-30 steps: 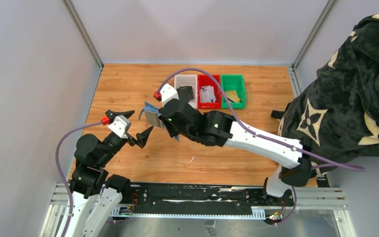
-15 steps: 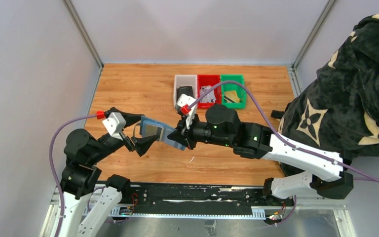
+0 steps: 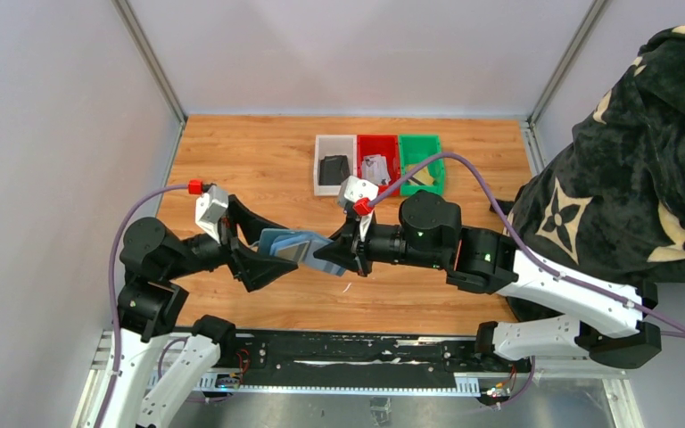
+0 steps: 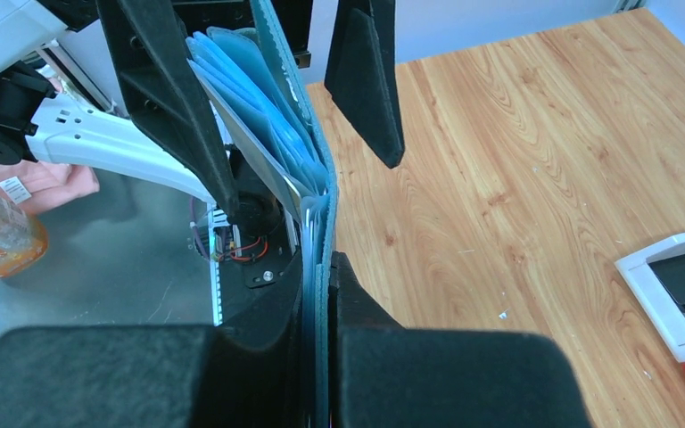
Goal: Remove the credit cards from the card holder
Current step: Remove the credit card from the card holder.
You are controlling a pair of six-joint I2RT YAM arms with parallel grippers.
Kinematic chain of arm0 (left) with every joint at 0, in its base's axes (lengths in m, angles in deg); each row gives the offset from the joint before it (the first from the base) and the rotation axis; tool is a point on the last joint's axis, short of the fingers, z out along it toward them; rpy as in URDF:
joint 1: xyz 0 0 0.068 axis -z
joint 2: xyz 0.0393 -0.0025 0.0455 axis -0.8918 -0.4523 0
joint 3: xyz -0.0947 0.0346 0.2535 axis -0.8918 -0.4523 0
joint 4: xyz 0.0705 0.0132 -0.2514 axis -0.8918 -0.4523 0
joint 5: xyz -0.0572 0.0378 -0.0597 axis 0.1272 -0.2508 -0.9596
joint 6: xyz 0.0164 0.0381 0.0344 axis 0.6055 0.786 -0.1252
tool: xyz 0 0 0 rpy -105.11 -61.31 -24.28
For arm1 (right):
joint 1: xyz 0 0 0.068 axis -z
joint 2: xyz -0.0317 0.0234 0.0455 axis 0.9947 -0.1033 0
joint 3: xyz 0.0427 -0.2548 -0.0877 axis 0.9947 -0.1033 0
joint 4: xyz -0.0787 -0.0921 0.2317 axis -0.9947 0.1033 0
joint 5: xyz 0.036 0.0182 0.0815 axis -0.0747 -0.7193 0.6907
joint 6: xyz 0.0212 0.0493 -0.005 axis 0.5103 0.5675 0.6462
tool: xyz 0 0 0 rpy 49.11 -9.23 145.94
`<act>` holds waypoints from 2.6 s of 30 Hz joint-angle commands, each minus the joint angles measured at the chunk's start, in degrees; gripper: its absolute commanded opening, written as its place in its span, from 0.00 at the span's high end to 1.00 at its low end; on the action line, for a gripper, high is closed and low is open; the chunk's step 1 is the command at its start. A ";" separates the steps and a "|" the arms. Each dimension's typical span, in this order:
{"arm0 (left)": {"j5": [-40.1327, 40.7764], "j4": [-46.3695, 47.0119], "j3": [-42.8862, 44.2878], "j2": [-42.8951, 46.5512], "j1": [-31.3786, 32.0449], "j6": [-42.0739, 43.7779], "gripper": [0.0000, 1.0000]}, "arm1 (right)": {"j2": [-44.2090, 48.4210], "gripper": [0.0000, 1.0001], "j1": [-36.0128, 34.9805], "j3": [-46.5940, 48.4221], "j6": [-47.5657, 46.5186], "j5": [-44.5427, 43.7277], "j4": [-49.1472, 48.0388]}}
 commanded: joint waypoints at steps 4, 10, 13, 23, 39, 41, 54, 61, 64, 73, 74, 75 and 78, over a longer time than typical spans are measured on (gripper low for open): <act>-3.47 5.87 0.67 -0.88 0.41 -5.88 0.30 | 0.73 1.00 1.34 0.01 -0.80 1.50 -1.00; 3.62 1.97 1.47 0.60 0.41 1.55 0.71 | 0.09 1.00 2.16 1.35 -0.55 1.72 0.60; 5.98 2.49 1.33 1.65 0.41 2.01 0.75 | -0.40 1.00 2.45 1.84 -0.02 2.43 1.04; 2.55 7.26 -0.02 1.37 0.41 -6.20 0.92 | -4.37 0.99 8.24 4.64 6.64 14.59 1.83; -6.06 16.41 -0.75 -3.36 0.41 -20.34 1.00 | -4.70 0.83 17.70 -1.55 14.97 43.36 -8.50; -6.19 16.97 -0.86 -3.98 0.41 -21.54 1.00 | -4.67 0.69 18.52 -1.11 15.38 41.67 -8.76; 0.68 12.77 -2.00 -5.52 0.33 -21.11 1.00 | 5.10 0.36 27.09 0.49 16.57 14.37 -6.38; 3.79 11.92 -2.31 -6.42 0.28 -21.15 1.00 | 3.70 0.42 27.01 -1.64 28.26 31.81 -13.77; 5.75 10.99 -2.34 -6.60 -0.21 -20.67 1.00 | 2.27 0.42 25.39 -3.55 33.23 37.57 -20.11; 6.75 11.07 -2.70 -7.76 -3.53 -21.81 1.00 | -1.57 0.42 21.95 -6.26 33.29 37.55 -19.57; 6.74 11.22 -2.69 -7.72 -3.62 -22.05 1.00 | -2.22 0.42 21.93 -6.54 32.96 37.47 -19.12; 6.62 11.39 -2.70 -7.71 -3.63 -22.35 1.00 | -2.49 0.42 21.93 -6.67 32.89 37.31 -18.87; 5.00 14.66 -3.21 -7.76 -3.70 -24.68 1.00 | -4.57 0.43 21.87 -7.42 32.84 37.07 -18.76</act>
